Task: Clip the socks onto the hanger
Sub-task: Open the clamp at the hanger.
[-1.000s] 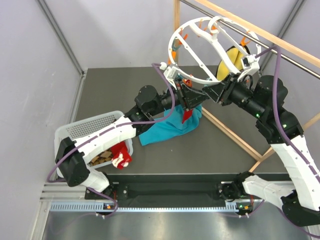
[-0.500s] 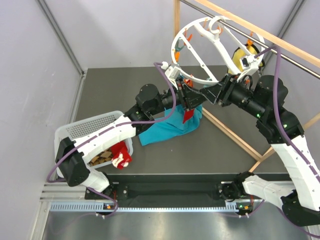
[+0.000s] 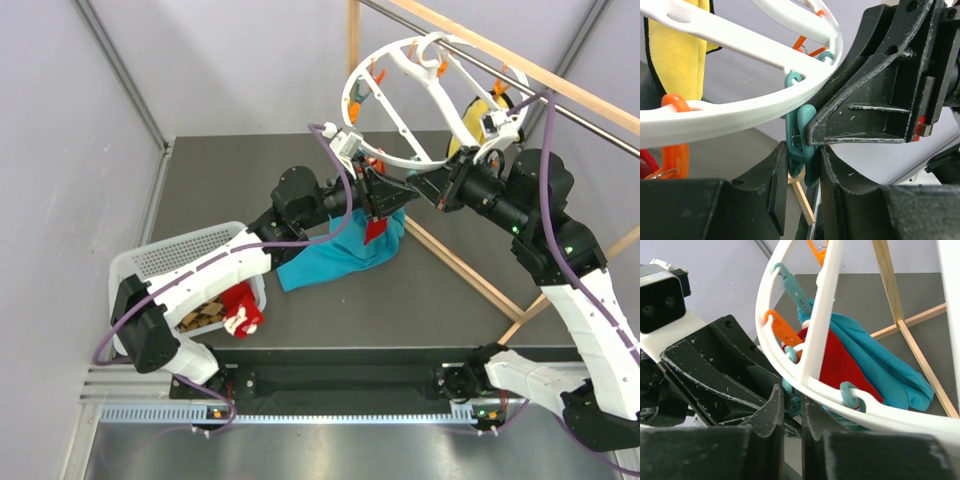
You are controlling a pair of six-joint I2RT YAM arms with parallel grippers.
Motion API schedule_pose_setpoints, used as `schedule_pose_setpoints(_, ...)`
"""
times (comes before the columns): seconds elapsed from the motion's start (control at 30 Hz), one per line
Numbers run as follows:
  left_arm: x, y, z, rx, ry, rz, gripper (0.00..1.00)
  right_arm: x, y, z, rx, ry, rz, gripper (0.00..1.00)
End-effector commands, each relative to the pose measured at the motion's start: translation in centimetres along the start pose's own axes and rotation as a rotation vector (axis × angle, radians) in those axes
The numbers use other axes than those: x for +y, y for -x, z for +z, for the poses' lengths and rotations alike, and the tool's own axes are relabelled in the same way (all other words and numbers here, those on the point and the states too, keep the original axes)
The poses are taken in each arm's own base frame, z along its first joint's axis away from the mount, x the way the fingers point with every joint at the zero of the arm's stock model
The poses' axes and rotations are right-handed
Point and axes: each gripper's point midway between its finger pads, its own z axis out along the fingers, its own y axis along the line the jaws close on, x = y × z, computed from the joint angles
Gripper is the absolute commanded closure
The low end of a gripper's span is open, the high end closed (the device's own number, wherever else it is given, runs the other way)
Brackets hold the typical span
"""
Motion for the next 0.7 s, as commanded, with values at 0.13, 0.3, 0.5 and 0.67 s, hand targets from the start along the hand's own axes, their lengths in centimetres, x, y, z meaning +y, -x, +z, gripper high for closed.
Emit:
schedule_pose_setpoints(0.13,-0.8,2.2,-1.4,-0.048,0.047,0.042,0.51,0.1,-0.5,0.3,0.035,0.018,-0.025,1.00)
schedule_pose_setpoints(0.3,-0.7,3.0,-5.0,-0.065,0.164,0.059,0.41,-0.3,-0.5,0.4,0.031,0.004,-0.034,1.00)
schedule_pose_setpoints(0.5,4.2,2.0,-13.3,0.005,0.633,0.007,0.45,-0.7,-0.7,0.6,0.034,-0.004,-0.038,1.00)
schedule_pose_setpoints(0.67,8.4,-3.2,-23.5,0.171,1.078,-0.063,0.48,-0.9,-1.0,0.7,0.036,-0.005,-0.047,1.00)
